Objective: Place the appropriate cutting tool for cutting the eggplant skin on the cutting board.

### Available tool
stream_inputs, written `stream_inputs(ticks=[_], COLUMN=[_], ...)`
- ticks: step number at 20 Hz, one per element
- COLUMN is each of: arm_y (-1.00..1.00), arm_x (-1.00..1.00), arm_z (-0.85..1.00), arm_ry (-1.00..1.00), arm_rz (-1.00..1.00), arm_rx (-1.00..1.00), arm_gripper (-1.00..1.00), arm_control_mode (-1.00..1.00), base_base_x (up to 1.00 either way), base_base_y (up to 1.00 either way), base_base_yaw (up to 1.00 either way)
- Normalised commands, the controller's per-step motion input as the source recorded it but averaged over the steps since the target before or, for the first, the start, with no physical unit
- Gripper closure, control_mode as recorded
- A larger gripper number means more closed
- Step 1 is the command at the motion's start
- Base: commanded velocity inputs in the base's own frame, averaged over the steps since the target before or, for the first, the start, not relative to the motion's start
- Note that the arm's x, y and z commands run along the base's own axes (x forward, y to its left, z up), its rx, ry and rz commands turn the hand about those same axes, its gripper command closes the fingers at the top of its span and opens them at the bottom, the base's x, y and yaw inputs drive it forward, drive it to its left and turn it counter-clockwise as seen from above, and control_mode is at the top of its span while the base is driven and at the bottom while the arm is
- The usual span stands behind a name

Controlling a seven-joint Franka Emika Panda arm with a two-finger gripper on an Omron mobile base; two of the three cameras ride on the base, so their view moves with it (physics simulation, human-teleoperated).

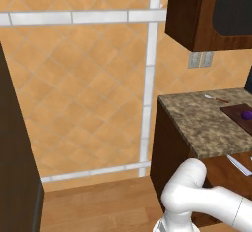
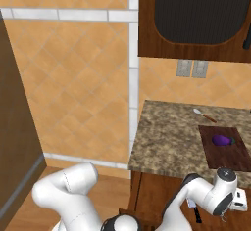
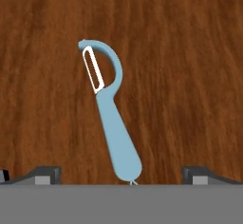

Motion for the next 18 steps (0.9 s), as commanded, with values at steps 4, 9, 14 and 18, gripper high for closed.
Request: stream_inputs(ticks=[4,9,14,18], arm_y=[0.00,0.00,0.00,-0.03], arm_x=[0.00,0.00,0.00,0.04], arm_z=[-0.04,-0.21,-0.05,0.00], arm_ry=[0.00,0.00,0.00,0.00], arm_rz=[0.00,0.00,0.00,0.00], arm_rx=[0.00,0.00,0.00,0.00], arm_gripper=[-1.00,-1.00,-1.00,-1.00], arm_control_mode=[-1.00,-1.00,-1.00,-1.00], base_base_x=[0.00,0.00,0.00,0.00], base_base_y=[0.00,0.00,0.00,0.00], base_base_yaw=[0.00,0.00,0.00,0.00])
